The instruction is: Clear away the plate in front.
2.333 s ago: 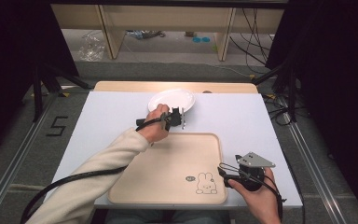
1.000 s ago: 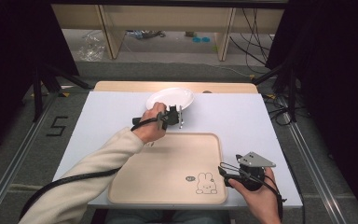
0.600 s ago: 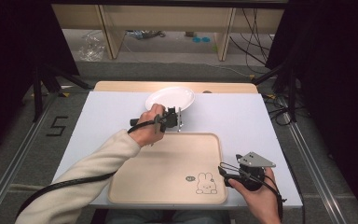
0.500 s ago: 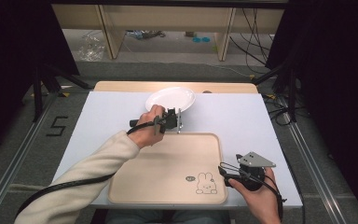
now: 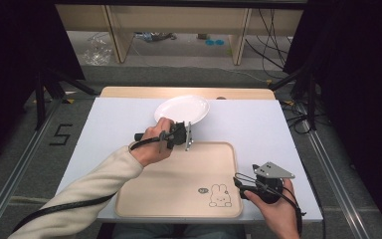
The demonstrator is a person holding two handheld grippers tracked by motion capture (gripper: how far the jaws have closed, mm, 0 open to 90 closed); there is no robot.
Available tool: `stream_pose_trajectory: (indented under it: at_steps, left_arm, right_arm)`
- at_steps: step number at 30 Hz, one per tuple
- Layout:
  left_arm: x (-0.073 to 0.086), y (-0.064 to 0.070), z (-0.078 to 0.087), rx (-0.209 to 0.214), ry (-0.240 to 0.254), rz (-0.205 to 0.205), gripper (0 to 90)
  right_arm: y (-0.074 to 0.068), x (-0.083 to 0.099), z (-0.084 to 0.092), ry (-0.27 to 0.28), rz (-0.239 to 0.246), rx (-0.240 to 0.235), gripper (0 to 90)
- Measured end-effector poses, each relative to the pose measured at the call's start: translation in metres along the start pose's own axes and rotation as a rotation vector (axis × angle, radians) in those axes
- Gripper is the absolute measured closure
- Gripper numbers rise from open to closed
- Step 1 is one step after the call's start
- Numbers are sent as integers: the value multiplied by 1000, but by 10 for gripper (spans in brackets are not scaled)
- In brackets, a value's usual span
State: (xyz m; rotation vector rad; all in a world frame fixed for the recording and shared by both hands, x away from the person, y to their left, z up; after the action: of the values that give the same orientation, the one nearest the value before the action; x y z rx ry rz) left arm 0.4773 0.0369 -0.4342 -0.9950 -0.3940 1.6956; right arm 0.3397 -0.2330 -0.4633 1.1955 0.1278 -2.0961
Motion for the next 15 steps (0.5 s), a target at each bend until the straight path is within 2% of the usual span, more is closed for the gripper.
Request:
stream_pose_trajectory:
  at_steps: [6, 15]
  left_arm:
    - [1, 5, 9, -11, 7, -19, 883]
    - [4, 9, 18, -6, 26, -15, 882]
  right_arm:
    - [0, 0, 0, 0, 0, -2, 219]
    - [0, 0, 0, -5, -11, -6, 219]
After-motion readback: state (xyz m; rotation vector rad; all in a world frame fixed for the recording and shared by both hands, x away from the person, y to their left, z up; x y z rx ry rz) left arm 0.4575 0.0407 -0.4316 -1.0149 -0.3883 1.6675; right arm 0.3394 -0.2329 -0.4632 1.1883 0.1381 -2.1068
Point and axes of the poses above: each handheld gripper's, and its own axes: z roughly backward along the jaws, x roughly out of its underside, y roughly to its right, the point moved 3 cm from there along -z, roughly forward along the jaws, and after that the axes turned 14 degrees about z, right-handed, at the moved point
